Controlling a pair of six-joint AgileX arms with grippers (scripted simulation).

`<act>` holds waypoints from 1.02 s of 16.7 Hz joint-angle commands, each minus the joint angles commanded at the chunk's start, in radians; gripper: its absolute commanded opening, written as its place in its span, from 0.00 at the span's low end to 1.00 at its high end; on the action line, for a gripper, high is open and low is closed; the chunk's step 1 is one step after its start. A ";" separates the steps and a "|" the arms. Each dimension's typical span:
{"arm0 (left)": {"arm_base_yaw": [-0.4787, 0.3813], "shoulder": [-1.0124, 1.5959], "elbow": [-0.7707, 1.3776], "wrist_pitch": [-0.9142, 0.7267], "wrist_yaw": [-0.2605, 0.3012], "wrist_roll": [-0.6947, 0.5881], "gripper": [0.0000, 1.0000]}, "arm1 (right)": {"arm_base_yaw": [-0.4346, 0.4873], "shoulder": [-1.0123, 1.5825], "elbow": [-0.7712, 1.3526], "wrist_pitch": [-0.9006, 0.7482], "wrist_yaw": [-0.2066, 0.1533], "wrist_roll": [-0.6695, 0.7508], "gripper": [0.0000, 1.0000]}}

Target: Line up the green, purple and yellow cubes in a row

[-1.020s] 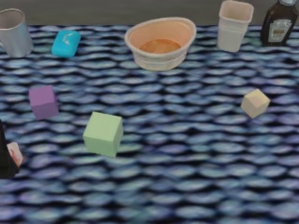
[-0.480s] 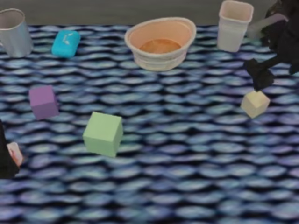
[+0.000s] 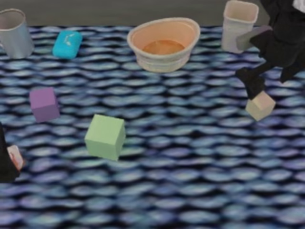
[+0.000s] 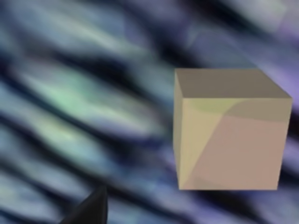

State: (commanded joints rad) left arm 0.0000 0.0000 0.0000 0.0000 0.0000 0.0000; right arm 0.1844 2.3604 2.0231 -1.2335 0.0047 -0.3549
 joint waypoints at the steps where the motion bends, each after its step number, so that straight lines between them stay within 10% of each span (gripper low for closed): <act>1: 0.000 0.000 0.000 0.000 0.000 0.000 1.00 | 0.000 0.000 0.000 0.000 0.000 0.000 1.00; 17: 0.000 0.000 0.000 0.000 0.000 0.000 1.00 | 0.001 0.099 -0.189 0.288 0.001 0.002 1.00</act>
State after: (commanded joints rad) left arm 0.0000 0.0000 0.0000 0.0000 0.0000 0.0000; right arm 0.1856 2.4593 1.8338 -0.9453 0.0059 -0.3527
